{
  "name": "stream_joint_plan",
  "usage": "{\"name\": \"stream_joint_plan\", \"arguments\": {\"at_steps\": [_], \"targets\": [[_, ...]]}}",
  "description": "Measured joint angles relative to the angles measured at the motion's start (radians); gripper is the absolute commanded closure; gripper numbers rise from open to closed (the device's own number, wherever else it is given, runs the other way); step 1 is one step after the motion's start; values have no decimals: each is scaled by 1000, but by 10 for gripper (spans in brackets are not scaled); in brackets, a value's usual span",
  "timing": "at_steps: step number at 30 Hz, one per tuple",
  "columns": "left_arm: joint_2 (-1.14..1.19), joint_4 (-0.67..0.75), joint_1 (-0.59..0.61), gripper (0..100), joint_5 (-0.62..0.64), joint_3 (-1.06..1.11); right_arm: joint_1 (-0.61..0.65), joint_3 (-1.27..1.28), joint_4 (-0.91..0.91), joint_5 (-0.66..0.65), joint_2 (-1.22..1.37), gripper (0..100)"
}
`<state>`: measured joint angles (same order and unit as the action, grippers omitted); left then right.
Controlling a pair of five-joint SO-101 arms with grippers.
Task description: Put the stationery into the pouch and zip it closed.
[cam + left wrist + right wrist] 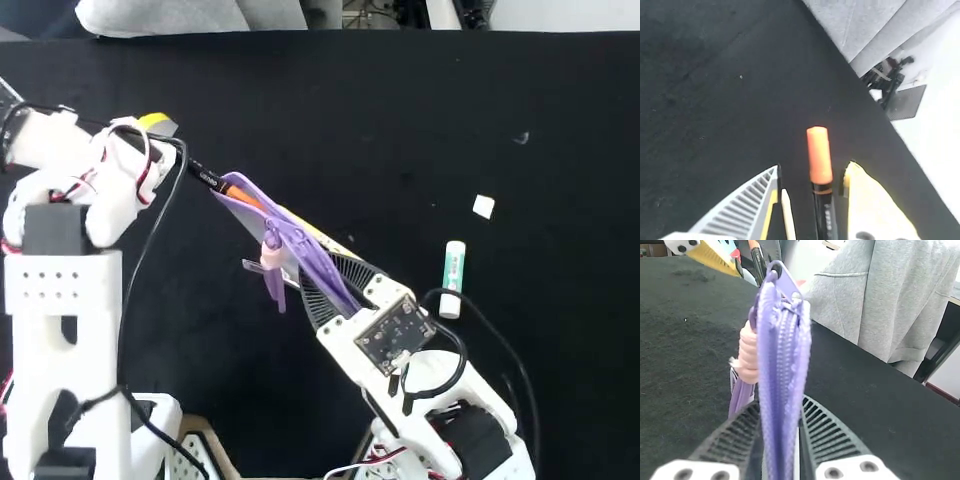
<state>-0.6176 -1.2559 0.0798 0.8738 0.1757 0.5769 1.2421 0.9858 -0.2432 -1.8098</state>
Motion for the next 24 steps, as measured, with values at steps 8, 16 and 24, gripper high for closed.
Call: {"name": "stream_joint_plan", "arguments": {"at_steps": [8, 16, 24], "targets": [[-141, 74, 0, 777, 63, 103, 0, 0, 0, 0, 0, 987], [-147, 167, 0, 777, 68, 207, 0, 0, 0, 0, 0, 987], [-147, 167, 0, 777, 104, 207, 0, 0, 0, 0, 0, 987]]}}
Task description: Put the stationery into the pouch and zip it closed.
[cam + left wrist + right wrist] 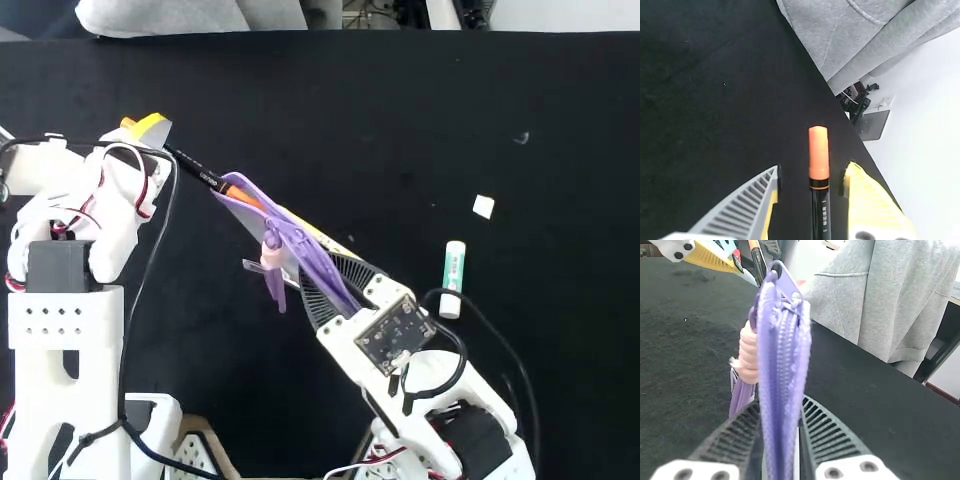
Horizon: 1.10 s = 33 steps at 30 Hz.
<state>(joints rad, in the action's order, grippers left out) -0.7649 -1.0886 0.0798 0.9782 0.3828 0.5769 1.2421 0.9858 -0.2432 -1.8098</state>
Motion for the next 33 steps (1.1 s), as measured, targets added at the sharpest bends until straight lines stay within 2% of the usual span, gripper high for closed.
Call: {"name": "stream_joint_plan", "arguments": {"at_steps": [2, 6, 15, 21, 26, 33], "targets": [[0, 0, 0, 784, 0, 0, 0, 0, 0, 0, 0, 987], [0, 0, 0, 871, 0, 0, 0, 0, 0, 0, 0, 987], [0, 0, 0, 882, 2, 0, 0, 0, 0, 0, 0, 987], [-58, 0, -3, 964, -23, 0, 0, 0, 2, 0, 0, 987], [-158, 0, -83, 969, -114, 0, 0, 0, 2, -2, 0, 987], [-186, 18, -204, 969, -130, 6, 0, 0, 2, -2, 0, 987]]}}
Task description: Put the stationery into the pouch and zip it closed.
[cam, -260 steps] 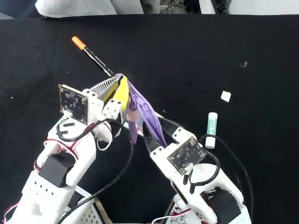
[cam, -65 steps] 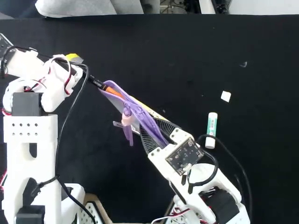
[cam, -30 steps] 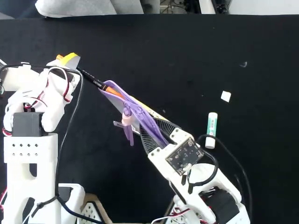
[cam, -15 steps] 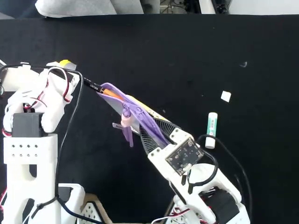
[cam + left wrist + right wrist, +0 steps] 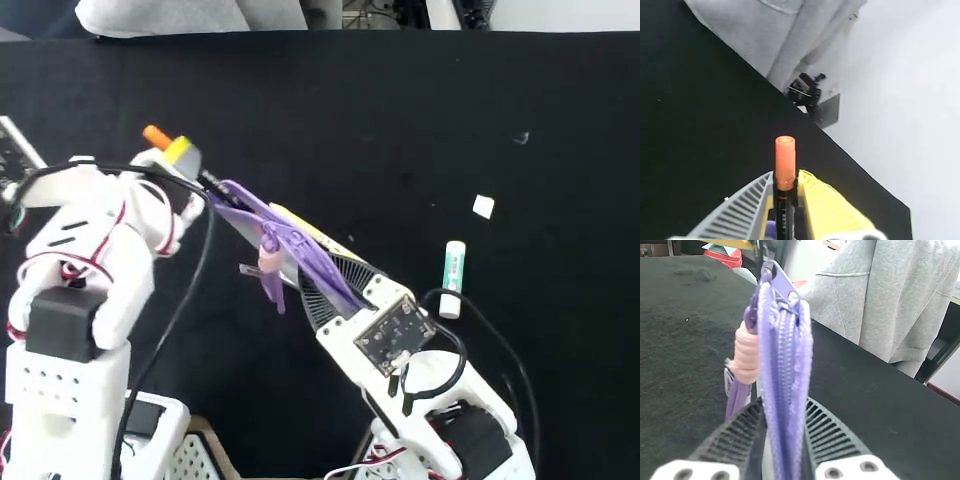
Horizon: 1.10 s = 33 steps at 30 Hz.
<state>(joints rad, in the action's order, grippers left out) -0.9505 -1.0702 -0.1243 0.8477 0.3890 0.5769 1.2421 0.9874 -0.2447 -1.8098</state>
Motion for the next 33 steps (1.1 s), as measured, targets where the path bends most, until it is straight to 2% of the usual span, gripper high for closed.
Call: {"name": "stream_joint_plan", "arguments": {"at_steps": [6, 14, 21, 27, 33], "targets": [[-14, 80, -86, 970, -35, 80, 0, 0, 0, 0, 0, 987], [-15, 87, -158, 970, -163, 87, 0, 0, 0, 2, 0, 987], [-32, 104, -195, 959, -224, 192, 0, 0, 0, 2, 0, 987], [-41, 104, -195, 795, -285, 198, -2, 0, 0, 2, 0, 987], [-170, 95, -207, 762, -296, 224, -2, 0, 0, 2, 0, 987]]}}
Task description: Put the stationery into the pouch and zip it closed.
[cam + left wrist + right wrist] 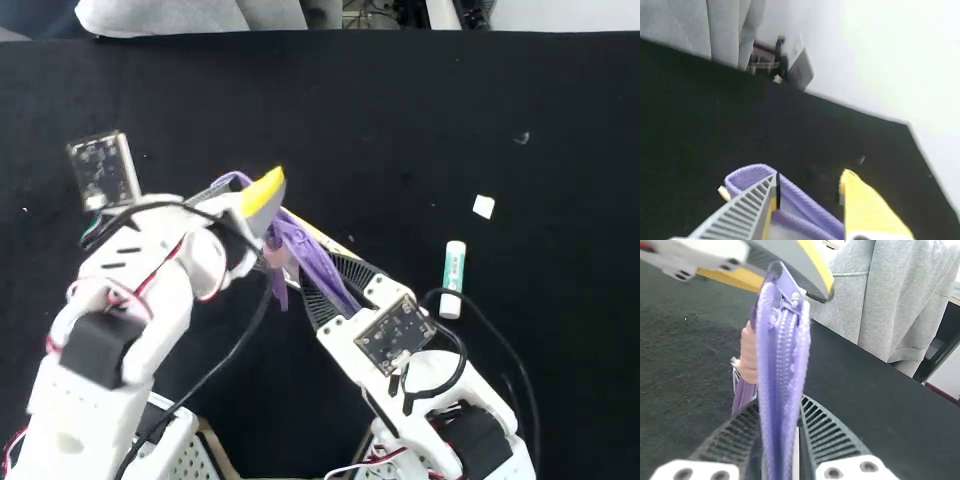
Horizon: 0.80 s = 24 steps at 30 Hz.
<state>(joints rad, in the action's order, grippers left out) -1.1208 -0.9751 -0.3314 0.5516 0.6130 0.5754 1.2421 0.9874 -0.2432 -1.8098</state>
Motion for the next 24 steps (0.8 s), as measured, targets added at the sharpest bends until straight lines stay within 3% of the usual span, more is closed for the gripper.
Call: {"name": "stream_joint_plan", "arguments": {"at_steps": [6, 13, 20, 24], "targets": [[-169, 0, 44, 758, -44, 0, 0, 0, 0, 0, 0, 987], [-178, 0, 293, 757, -54, 40, -61, -2, -5, 0, 0, 988], [-63, 18, 324, 757, -74, 144, -195, -28, 2, 0, 0, 988], [-18, 95, 318, 759, -170, 236, -255, -46, 3, 0, 0, 988]]}}
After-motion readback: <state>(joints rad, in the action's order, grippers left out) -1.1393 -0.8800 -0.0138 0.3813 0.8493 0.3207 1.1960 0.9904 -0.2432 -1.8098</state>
